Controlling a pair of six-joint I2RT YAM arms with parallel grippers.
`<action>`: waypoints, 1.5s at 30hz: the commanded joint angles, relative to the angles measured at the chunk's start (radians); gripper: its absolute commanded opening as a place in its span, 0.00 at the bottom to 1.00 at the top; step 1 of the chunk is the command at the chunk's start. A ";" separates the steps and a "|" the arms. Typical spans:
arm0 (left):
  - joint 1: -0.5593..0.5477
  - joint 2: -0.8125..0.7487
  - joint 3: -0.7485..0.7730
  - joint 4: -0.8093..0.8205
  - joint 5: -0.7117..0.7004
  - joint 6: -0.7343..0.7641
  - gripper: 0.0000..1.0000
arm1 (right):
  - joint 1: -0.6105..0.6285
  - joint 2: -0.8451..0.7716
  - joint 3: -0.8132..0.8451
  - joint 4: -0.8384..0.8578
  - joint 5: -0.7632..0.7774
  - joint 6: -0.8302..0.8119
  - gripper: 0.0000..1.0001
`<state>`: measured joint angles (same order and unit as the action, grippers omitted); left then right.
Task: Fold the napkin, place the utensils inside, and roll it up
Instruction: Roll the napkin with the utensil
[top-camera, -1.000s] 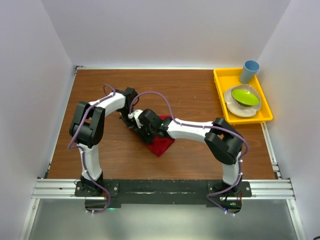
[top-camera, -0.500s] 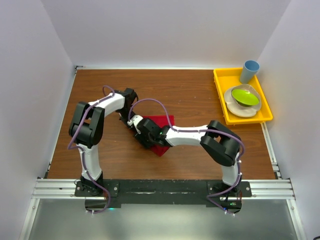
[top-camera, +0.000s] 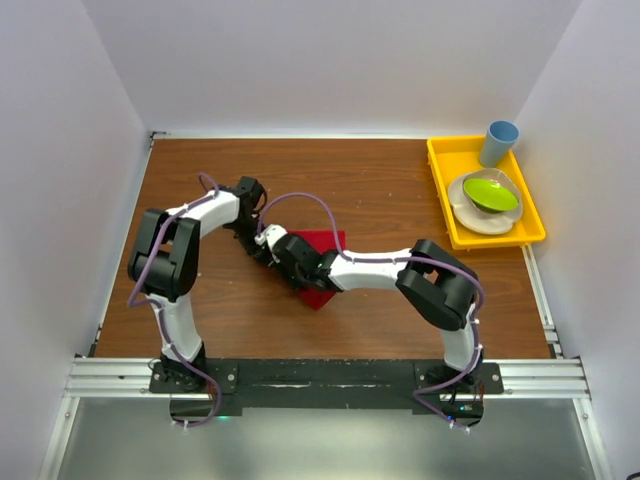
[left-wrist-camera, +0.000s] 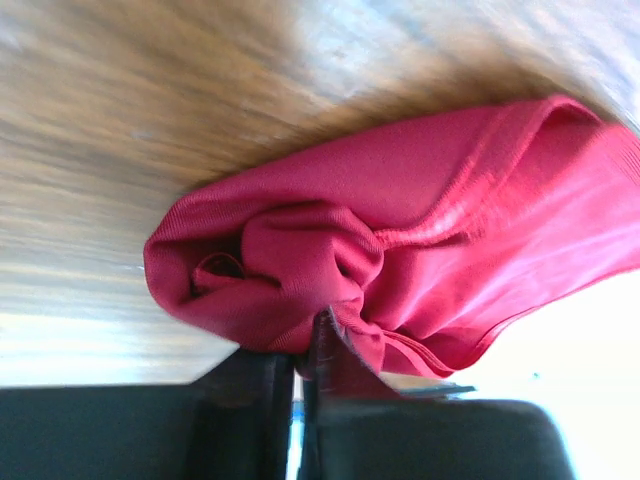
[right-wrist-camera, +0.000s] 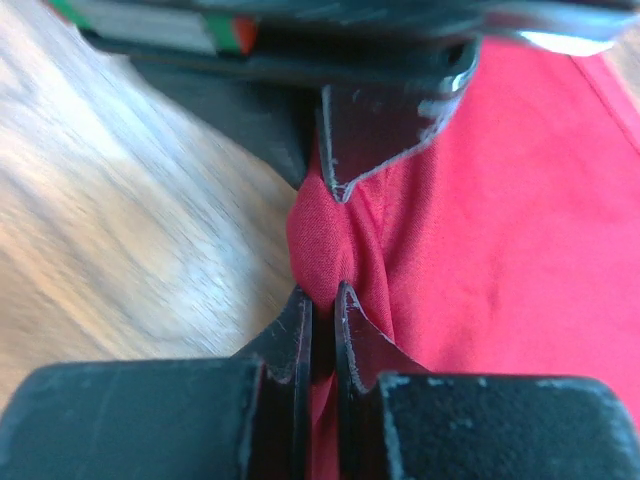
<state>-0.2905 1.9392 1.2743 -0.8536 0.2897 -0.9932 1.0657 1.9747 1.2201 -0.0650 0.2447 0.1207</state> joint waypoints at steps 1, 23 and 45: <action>0.016 -0.126 -0.061 0.170 -0.101 0.160 0.36 | -0.064 0.069 -0.027 -0.076 -0.377 0.140 0.00; 0.013 -0.393 -0.283 0.542 0.045 0.277 0.39 | -0.441 0.345 -0.036 0.033 -1.164 0.470 0.00; -0.007 -0.191 -0.581 0.961 0.066 0.300 0.04 | -0.463 0.262 0.081 -0.238 -0.946 0.280 0.15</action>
<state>-0.2981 1.6901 0.7540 0.0189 0.4019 -0.7399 0.6109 2.2349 1.2942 -0.0906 -1.0172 0.5457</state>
